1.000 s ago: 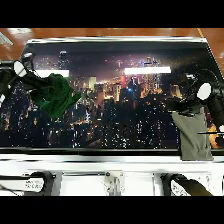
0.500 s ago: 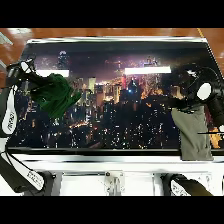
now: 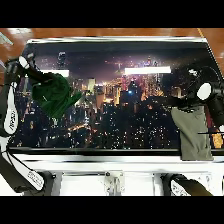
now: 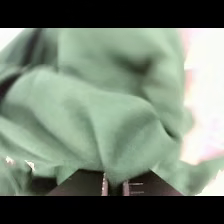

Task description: Fold the shirts.

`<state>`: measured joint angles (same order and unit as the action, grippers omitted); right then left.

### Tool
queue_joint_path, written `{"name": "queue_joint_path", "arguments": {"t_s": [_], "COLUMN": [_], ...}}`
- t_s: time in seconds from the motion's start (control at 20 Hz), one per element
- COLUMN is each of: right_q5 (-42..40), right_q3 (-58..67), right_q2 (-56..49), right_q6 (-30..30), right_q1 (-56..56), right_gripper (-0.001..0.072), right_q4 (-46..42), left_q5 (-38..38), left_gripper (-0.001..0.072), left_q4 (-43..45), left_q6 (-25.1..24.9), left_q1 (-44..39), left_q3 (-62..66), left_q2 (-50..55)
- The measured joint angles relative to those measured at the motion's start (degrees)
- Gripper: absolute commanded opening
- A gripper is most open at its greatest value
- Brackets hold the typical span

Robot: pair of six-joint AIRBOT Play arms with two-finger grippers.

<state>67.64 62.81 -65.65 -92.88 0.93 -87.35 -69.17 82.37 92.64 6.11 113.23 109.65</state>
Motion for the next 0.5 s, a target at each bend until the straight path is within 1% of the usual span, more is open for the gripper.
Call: {"name": "queue_joint_path", "arguments": {"t_s": [0.1,0.2,0.35,0.5], "right_q5": [0.68,2.62,6.43,12.31], "right_q3": [0.63,2.10,4.96,7.19], "right_q2": [0.39,1.49,4.68,8.76], "right_q6": [1.27,2.54,4.15,5.05], "right_q1": [0.00,0.00,0.00,0.00], "right_gripper": [0.0688,0.0688,0.0688,0.0688], "right_q4": [-0.02,0.00,0.00,0.00], "left_q5": [-0.96,-2.19,-4.94,-8.31], "left_gripper": [0.0046,0.0047,0.0046,0.0047], "left_q4": [-0.22,-1.62,-4.26,-7.21], "left_q6": [-2.84,-4.63,-5.97,-6.08], "left_q1": [-2.45,-6.03,-13.27,-22.45], "left_q3": [0.76,1.16,1.42,1.11], "left_q2": [-6.56,-13.97,-23.76,-28.63]}}
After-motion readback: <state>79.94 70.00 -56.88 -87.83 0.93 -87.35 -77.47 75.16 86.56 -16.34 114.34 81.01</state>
